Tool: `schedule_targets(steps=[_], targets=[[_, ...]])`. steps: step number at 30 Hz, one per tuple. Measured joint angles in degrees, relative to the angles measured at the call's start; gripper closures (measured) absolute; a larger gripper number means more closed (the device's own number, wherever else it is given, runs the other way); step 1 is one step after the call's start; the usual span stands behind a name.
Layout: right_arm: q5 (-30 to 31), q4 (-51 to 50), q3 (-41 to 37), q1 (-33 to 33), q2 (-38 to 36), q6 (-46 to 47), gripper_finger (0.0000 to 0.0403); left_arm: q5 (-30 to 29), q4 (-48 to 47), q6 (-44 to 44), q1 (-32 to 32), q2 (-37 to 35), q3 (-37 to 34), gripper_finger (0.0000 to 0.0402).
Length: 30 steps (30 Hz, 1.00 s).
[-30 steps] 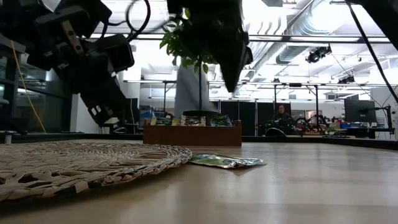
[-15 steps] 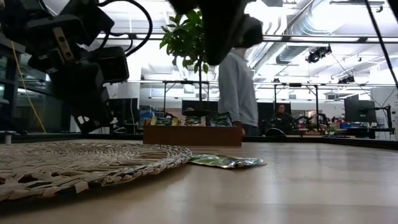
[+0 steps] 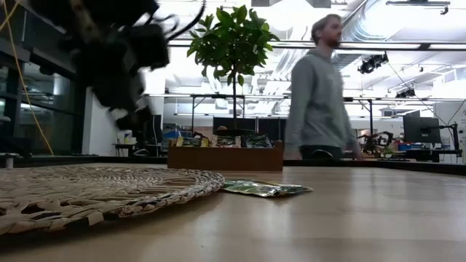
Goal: Pick & Place Tea
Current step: Put the yellow tea bag into the left section of the wooden organizer
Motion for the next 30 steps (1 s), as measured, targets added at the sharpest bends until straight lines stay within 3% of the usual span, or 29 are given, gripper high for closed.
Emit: schedule_targets(steps=[2, 5, 13, 19, 26, 30], targets=[[1.4, -0.7, -0.2, 1.3, 1.3, 5.6, 0.0403, -0.3, -4.3, 5.1, 0.3, 1.7, 4.7, 0.0401], [-1.2, -0.4, -0.2, 1.6, 2.7, 11.8, 0.0403, 0.4, -9.2, 10.9, 1.2, 4.6, 10.0, 0.0401], [-11.0, -2.4, -0.2, 2.5, 6.7, 22.3, 0.0403, 6.5, -10.8, 18.1, 2.6, 16.0, 19.4, 0.0401], [-14.7, -1.9, -0.1, 5.2, 7.3, 27.5, 0.0403, 10.7, -10.5, 22.1, 2.6, 23.2, 24.5, 0.0401], [-6.6, 9.4, 0.0, 6.3, 7.3, 22.7, 0.0403, 14.3, -11.6, 26.1, 2.6, 27.9, 29.6, 0.0401], [-3.2, 10.7, 0.0, 6.6, 7.3, 21.1, 0.0403, 15.0, -10.7, 28.4, 3.2, 29.3, 31.8, 0.0401]])
